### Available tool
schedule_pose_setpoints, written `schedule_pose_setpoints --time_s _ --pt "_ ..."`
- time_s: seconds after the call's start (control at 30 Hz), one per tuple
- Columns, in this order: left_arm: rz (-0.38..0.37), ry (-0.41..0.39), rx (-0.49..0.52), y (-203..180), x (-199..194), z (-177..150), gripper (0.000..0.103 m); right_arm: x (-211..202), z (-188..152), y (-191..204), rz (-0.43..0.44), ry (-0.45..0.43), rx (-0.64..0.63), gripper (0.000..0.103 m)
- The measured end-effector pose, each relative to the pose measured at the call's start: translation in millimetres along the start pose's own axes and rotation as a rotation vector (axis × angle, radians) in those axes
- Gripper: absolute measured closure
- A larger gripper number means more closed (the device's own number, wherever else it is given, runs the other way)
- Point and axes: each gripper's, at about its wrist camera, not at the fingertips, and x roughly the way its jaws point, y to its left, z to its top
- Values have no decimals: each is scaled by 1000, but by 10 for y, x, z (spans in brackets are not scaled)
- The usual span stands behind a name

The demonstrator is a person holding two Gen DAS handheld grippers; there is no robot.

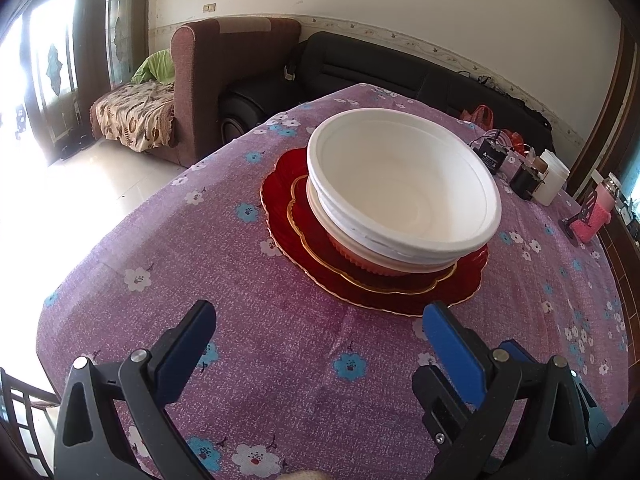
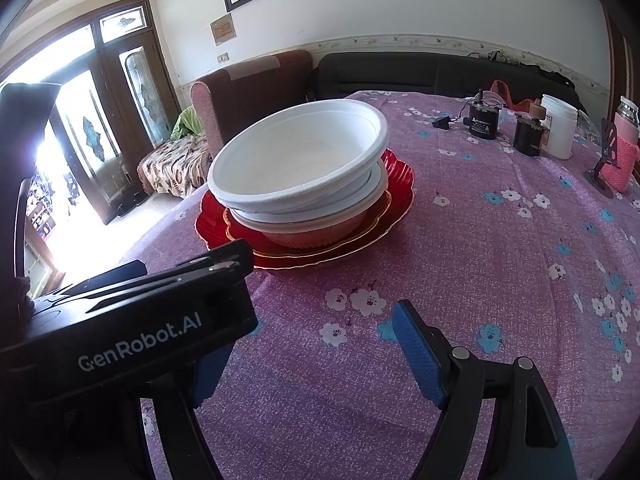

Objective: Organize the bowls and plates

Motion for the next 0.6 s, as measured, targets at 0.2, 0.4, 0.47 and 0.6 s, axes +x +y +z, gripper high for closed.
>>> schedule_pose_setpoints --time_s 0.2,0.4,0.47,0.6 --pt "5 -4 -3 19 -7 14 0 3 -3 1 2 0 -1 21" --pt "25 -25 -5 6 -72 25 0 -14 -3 1 13 -3 -5 21" --pt "31 -34 -4 -10 -111 31 0 -37 0 -8 18 -7 -2 21" --pt "68 -73 -4 -54 -215 40 0 -100 11 -39 24 -17 5 21"
